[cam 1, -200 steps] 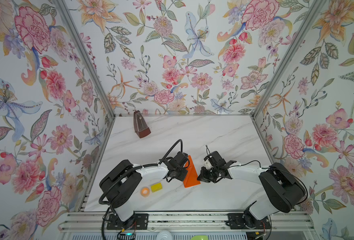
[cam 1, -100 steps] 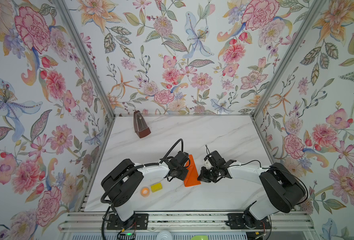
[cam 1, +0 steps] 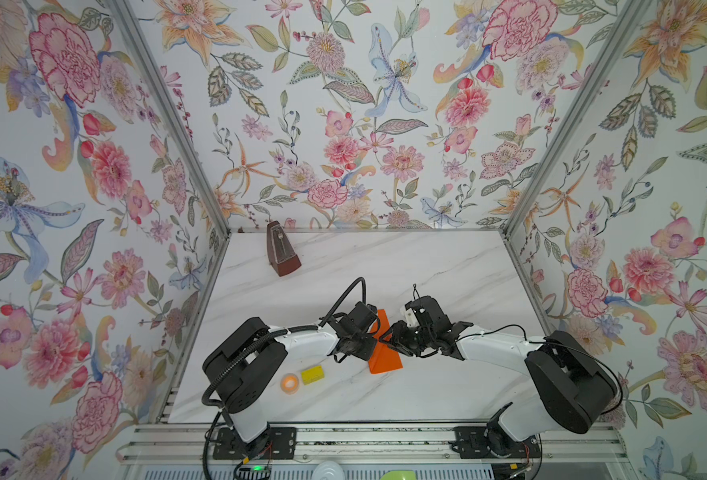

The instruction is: Fold a paper plane with a square sheet of paper (fold left side to right side)

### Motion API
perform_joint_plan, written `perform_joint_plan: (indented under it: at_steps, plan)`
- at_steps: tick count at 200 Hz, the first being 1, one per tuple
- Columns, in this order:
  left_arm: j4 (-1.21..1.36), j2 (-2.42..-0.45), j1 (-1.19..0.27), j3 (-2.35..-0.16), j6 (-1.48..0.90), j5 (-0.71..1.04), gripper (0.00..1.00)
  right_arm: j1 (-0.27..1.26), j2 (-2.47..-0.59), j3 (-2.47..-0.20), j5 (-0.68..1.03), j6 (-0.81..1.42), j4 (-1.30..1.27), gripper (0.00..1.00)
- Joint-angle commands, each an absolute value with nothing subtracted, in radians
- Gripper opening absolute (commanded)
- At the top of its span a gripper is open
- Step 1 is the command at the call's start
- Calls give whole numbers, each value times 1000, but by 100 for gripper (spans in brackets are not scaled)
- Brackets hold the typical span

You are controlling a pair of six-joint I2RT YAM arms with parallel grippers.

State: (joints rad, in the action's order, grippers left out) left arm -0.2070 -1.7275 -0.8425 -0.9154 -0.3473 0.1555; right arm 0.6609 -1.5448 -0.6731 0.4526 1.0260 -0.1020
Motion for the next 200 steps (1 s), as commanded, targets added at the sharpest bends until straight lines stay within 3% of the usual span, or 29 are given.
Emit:
perform_joint_plan:
  at_steps: [1, 49, 159, 200]
  plan:
    - [-208, -1740, -833, -906, -366, 179, 0, 666, -1596, -660, 472, 1078, -196, 43]
    - [-212, -1732, -836, -905, -365, 181, 0, 665, -1656, -645, 497, 1093, -267, 41]
    - [-212, -1701, -835, -926, -356, 168, 0, 663, -1687, -621, 463, 1040, -203, 26]
    - [-212, -1721, -827, -940, -347, 169, 0, 663, -1692, -614, 460, 1032, -194, 30]
